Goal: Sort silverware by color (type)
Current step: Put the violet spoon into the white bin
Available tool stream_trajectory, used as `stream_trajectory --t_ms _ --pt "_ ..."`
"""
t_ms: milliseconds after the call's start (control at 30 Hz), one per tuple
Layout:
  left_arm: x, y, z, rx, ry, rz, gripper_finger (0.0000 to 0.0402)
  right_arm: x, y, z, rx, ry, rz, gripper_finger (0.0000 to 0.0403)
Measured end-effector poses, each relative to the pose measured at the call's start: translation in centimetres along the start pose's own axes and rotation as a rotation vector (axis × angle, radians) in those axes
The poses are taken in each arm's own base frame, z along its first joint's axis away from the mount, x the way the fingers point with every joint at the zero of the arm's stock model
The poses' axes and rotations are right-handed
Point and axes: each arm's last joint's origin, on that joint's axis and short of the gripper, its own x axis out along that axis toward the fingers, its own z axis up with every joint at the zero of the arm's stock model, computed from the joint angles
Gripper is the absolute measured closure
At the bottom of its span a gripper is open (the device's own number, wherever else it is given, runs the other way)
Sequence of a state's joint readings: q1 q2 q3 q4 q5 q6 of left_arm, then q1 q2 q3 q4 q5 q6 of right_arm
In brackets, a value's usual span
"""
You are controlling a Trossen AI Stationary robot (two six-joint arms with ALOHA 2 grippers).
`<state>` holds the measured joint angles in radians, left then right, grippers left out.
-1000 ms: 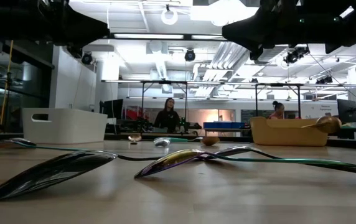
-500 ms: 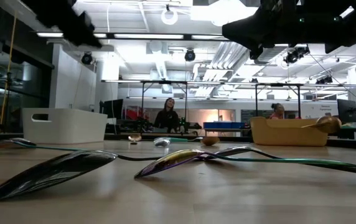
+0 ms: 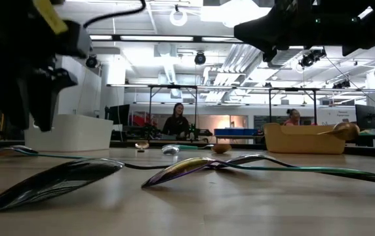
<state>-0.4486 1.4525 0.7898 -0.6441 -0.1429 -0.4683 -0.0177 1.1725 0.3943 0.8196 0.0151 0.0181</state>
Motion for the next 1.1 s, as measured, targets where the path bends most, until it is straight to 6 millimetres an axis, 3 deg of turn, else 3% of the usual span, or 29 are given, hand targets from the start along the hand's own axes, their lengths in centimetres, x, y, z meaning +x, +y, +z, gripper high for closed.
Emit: stream_trajectory --t_ms 267,633,967,1100 --pt "1.6 0.0 -0.4 0.013 0.1 0.049 0.0208 0.0 0.0 0.3 -0.052 -0.025 0.0 0.0334" --pt "2.2 0.6 -0.5 -0.032 0.161 0.031 0.0211 0.3 0.0 0.8 -0.079 -0.042 -0.001 0.0334" --pt "2.4 2.1 0.2 -0.099 0.167 0.045 0.028 0.3 0.0 0.8 -0.06 -0.041 -0.001 0.0334" --pt "2.4 2.0 0.1 -0.049 0.187 -0.005 0.0301 0.3 0.0 0.7 -0.06 -0.032 -0.001 0.0334"
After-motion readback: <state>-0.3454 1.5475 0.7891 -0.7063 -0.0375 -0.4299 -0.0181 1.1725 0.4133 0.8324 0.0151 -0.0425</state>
